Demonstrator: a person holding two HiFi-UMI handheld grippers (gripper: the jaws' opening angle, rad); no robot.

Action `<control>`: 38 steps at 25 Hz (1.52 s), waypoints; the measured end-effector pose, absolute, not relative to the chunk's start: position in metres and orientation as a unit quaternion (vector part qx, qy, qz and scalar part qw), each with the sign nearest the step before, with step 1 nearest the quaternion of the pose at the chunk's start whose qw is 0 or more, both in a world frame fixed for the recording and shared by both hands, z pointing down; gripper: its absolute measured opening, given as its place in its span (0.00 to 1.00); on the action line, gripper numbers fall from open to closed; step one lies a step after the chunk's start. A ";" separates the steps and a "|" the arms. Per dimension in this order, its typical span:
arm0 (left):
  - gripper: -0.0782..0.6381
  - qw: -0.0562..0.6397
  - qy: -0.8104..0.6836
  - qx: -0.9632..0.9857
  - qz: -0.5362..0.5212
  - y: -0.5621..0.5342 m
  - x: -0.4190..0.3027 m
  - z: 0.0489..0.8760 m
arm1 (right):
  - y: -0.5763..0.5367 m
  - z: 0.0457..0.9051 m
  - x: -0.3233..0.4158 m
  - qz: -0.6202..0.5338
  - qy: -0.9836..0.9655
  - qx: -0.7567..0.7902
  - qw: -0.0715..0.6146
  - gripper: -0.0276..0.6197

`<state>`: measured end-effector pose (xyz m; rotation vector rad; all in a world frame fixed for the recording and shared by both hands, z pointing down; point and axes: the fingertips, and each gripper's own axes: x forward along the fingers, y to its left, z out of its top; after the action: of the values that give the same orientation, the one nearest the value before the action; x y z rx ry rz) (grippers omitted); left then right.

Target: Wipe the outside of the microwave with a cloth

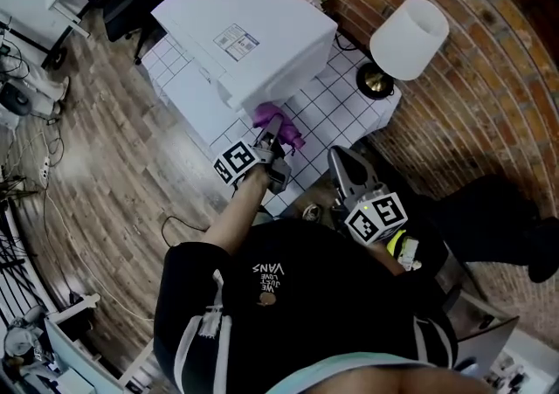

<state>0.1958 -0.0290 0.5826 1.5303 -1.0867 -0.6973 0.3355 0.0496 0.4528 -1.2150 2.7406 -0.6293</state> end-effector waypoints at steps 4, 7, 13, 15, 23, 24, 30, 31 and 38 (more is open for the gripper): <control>0.31 0.547 -0.441 0.652 -0.285 -0.056 0.220 0.585 | 0.052 0.457 0.361 -0.204 0.877 -0.433 0.038 0.05; 0.31 0.550 -0.428 0.662 -0.274 -0.081 0.243 0.586 | 0.053 0.459 0.385 -0.208 0.859 -0.466 0.038 0.05; 0.31 0.544 -0.422 0.675 -0.265 -0.137 0.293 0.590 | 0.059 0.464 0.434 -0.212 0.823 -0.526 0.035 0.05; 0.31 0.546 -0.421 0.674 -0.265 -0.153 0.308 0.591 | 0.062 0.466 0.449 -0.214 0.812 -0.542 0.032 0.05; 0.31 0.548 -0.447 0.663 -0.246 -0.197 0.341 0.608 | 0.060 0.471 0.481 -0.218 0.792 -0.569 0.031 0.05; 0.31 0.549 -0.450 0.660 -0.246 -0.199 0.342 0.610 | 0.060 0.472 0.482 -0.217 0.792 -0.569 0.031 0.05; 0.31 0.547 -0.431 0.675 -0.244 -0.185 0.338 0.603 | 0.051 0.465 0.471 -0.214 0.802 -0.557 0.030 0.05; 0.31 0.547 -0.425 0.679 -0.244 -0.177 0.336 0.601 | 0.050 0.466 0.466 -0.215 0.805 -0.552 0.030 0.05; 0.31 0.567 -0.398 0.677 -0.247 -0.096 0.306 0.608 | 0.038 0.469 0.416 -0.220 0.838 -0.498 0.027 0.05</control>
<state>0.3058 -0.0957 0.6080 1.5906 -0.9364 -0.5806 0.4164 0.0378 0.4685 -1.5373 2.5886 -0.6807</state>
